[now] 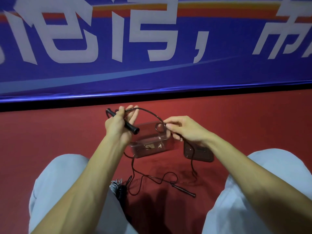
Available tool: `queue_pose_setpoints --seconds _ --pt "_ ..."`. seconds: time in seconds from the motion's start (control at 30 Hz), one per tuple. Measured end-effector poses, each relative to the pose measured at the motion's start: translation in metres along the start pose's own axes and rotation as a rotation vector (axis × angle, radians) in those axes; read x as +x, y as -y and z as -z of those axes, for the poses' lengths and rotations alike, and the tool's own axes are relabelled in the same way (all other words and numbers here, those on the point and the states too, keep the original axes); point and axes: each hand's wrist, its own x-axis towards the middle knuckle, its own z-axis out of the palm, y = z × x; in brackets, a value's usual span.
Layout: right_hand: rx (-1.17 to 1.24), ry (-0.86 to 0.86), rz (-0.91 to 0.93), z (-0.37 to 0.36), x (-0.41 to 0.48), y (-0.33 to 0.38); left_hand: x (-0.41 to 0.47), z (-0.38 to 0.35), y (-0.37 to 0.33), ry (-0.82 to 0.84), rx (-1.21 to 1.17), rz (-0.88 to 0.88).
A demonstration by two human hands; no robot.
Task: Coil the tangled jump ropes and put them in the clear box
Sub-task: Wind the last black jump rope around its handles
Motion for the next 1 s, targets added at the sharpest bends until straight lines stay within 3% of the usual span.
queue_pose_setpoints --seconds 0.17,0.23,0.43,0.6,0.7,0.83,1.0 --pt "-0.635 0.110 -0.125 0.006 -0.001 -0.015 0.008 0.004 -0.006 -0.111 -0.144 -0.006" --pt "-0.753 0.161 -0.185 0.009 -0.002 -0.021 0.014 0.006 -0.008 -0.138 -0.150 -0.027" --pt "-0.886 0.134 -0.121 0.015 -0.009 -0.004 0.017 0.008 0.005 -0.171 -0.080 -0.057" --pt "-0.631 0.029 -0.027 0.018 -0.010 0.009 0.021 0.012 0.025 -0.090 0.180 0.055" --pt "-0.222 -0.104 0.005 0.016 -0.010 0.021 0.012 0.011 0.041 0.021 0.396 0.150" --pt "0.244 -0.243 -0.001 0.016 -0.010 0.036 -0.008 0.009 0.059 0.299 0.802 0.211" --pt "0.490 -0.372 -0.052 0.026 -0.007 0.035 -0.020 0.011 0.062 0.630 1.030 0.417"
